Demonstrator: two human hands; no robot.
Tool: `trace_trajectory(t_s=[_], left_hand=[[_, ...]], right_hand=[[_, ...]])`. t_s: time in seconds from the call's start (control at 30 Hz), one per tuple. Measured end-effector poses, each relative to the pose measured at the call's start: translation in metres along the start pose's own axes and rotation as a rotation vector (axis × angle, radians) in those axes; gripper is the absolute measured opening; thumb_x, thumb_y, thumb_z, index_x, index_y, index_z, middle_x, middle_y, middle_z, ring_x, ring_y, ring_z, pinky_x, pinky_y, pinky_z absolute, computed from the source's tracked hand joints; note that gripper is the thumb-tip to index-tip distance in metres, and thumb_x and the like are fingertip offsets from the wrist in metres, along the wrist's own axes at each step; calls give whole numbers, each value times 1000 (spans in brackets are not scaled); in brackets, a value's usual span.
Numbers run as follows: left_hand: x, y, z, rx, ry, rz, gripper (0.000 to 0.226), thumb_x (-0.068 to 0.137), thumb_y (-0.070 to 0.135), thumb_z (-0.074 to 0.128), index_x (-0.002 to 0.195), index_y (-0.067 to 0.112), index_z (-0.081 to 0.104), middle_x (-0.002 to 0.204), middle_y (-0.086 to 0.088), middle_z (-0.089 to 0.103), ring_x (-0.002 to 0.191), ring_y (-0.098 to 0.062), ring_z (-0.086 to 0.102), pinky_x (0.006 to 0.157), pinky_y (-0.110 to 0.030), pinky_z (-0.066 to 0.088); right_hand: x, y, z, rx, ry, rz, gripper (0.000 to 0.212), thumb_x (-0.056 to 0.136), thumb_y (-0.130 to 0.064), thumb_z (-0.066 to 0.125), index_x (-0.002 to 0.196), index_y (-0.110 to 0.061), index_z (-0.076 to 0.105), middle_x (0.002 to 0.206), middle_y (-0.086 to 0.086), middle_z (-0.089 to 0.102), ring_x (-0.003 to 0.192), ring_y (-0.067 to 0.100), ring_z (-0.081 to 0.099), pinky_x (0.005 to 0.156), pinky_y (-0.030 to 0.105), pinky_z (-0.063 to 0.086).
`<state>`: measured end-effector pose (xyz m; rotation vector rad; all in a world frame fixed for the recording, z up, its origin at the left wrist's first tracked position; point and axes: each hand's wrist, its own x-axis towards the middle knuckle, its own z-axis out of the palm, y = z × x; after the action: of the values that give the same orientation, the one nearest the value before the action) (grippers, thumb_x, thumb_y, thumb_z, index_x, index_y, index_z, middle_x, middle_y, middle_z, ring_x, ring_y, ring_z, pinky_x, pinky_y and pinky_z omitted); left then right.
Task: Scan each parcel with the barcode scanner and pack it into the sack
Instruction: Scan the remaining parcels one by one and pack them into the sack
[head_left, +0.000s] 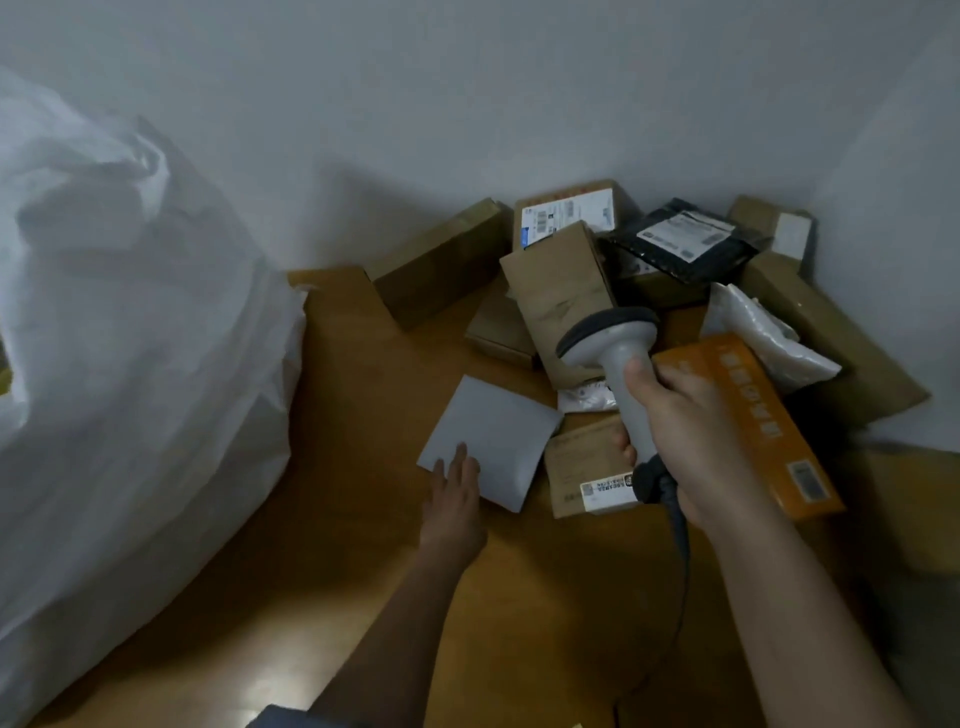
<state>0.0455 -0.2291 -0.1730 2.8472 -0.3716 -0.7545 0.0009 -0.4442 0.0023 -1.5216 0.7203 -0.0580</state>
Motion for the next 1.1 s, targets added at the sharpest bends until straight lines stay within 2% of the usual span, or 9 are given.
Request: trace_trajectory(t_s=[0.17, 0.23, 0.33, 0.43, 0.53, 0.63, 0.8, 0.97, 1.1], left_hand=[[15, -7, 10, 135, -11, 45, 74, 101, 16, 41, 155, 34, -7, 165, 5, -3, 150, -34, -9, 119, -56, 9], [19, -6, 11, 144, -55, 42, 59, 106, 24, 31, 154, 41, 1, 164, 6, 6, 150, -34, 0, 118, -56, 8], [21, -4, 10, 145, -33, 35, 53, 105, 14, 28, 151, 38, 23, 162, 4, 21, 148, -32, 17, 119, -52, 12], [17, -8, 4, -169, 42, 77, 40, 106, 11, 31, 142, 21, 46, 142, -4, 51, 123, -23, 50, 105, -39, 39], [3, -8, -14, -504, 83, -10, 34, 108, 27, 29, 135, 16, 47, 123, -6, 56, 88, -9, 50, 80, -31, 42], [-11, -10, -37, -645, 179, -35, 39, 106, 41, 27, 134, 24, 47, 118, 4, 57, 94, -11, 55, 75, -28, 44], [-46, -4, -86, -1042, 384, 117, 30, 105, 39, 36, 108, 21, 60, 93, 5, 66, 81, -8, 66, 61, -19, 51], [-80, 0, -121, -1340, 381, 84, 24, 106, 25, 39, 108, 19, 62, 100, -1, 71, 93, -14, 70, 73, -27, 57], [-100, 4, -136, -1556, 306, 28, 25, 105, 23, 38, 109, 19, 63, 112, -7, 70, 110, -26, 65, 96, -46, 52]], right_hand=[[5, 11, -9, 27, 39, 52, 30, 100, -40, 49, 89, -17, 63, 58, 4, 56, 46, 13, 56, 44, 26, 45], [5, 13, -12, 22, 49, 64, 29, 101, -39, 48, 90, -16, 63, 61, 7, 55, 44, 13, 55, 43, 24, 43], [1, 13, -13, 44, 57, 68, 29, 101, -38, 48, 91, -15, 62, 65, 9, 55, 46, 14, 55, 44, 26, 43], [-4, 9, -10, 45, 50, 58, 28, 101, -39, 48, 93, -17, 62, 69, 11, 55, 45, 13, 54, 43, 27, 42], [-12, 4, -5, 34, 41, 25, 27, 101, -38, 48, 95, -17, 62, 66, 9, 56, 44, 12, 55, 43, 27, 43], [-22, -1, 2, 65, 43, 6, 25, 101, -38, 49, 99, -17, 62, 69, 9, 58, 44, 9, 56, 41, 23, 43], [-42, -3, 16, 88, 87, -64, 23, 94, -34, 63, 99, -12, 61, 65, 3, 59, 47, 8, 57, 46, 25, 46], [-60, -4, 23, 84, 139, -117, 30, 86, -29, 73, 105, -12, 58, 73, 7, 61, 44, 3, 56, 42, 18, 45], [-73, -5, 22, 40, 150, -122, 40, 83, -29, 77, 110, -10, 56, 79, 10, 64, 51, 10, 59, 46, 21, 46]])
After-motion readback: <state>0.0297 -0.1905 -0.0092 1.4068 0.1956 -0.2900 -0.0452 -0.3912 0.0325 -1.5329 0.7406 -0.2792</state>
